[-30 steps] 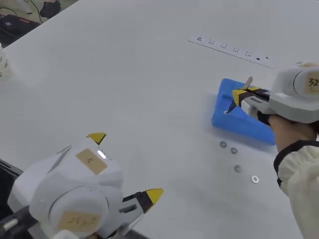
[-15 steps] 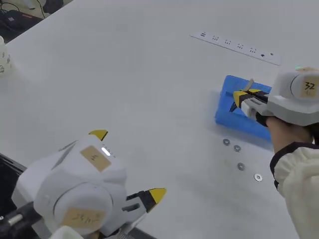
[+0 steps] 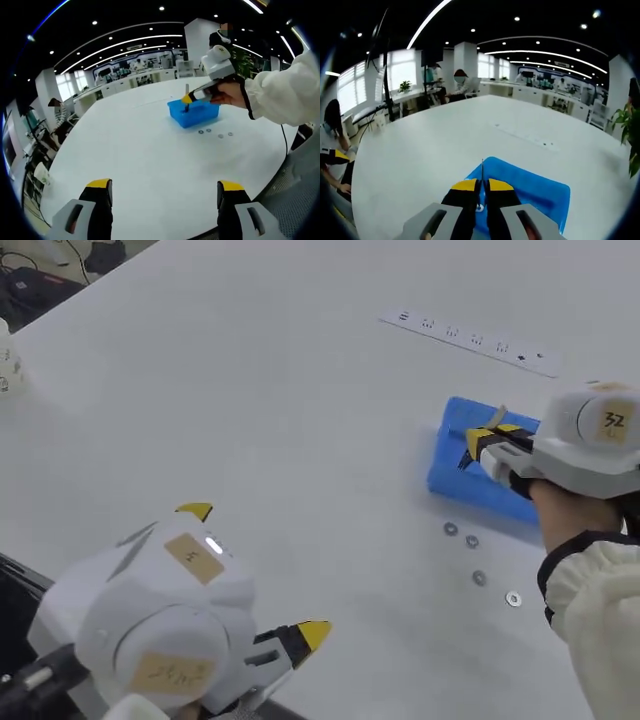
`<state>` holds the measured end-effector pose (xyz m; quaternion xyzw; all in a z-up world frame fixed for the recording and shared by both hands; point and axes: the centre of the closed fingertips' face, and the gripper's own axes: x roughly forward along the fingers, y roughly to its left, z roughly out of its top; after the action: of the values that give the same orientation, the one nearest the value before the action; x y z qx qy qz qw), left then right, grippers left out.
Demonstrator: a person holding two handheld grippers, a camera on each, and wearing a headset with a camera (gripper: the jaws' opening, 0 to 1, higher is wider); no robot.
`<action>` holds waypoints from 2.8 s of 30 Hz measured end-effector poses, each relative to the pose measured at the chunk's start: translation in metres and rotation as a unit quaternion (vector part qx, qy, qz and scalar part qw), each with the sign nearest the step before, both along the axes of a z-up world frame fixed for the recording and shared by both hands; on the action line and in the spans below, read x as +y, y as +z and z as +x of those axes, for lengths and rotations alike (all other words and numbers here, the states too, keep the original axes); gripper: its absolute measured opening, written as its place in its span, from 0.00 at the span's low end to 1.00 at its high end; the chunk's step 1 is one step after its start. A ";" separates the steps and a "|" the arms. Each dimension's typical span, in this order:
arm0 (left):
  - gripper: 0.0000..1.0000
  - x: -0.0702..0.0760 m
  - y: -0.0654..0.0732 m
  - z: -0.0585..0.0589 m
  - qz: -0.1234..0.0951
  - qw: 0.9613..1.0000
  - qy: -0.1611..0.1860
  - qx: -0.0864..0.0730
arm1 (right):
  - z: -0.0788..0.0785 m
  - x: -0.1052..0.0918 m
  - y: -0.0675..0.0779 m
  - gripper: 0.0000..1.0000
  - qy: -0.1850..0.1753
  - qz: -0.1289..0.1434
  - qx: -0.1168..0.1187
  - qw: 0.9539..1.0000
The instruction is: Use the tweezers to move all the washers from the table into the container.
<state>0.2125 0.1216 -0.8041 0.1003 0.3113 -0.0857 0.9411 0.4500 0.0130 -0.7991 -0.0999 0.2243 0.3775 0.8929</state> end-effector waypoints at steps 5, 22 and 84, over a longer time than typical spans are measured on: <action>0.88 -0.001 0.001 0.000 -0.001 1.000 -0.001 -0.001 | -0.006 -0.005 0.015 0.02 0.002 0.008 -0.011 1.000; 0.88 -0.005 0.002 0.000 -0.005 1.000 -0.011 -0.007 | -0.045 -0.014 0.054 0.03 0.007 0.063 -0.009 0.998; 0.86 -0.004 -0.008 0.000 0.008 1.000 -0.015 0.012 | -0.073 -0.017 -0.016 0.02 0.025 0.006 0.021 0.999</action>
<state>0.2120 0.1177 -0.8119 0.1111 0.3218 -0.0990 0.9350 0.3766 -0.0040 -0.8155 -0.0923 0.2381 0.4026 0.8791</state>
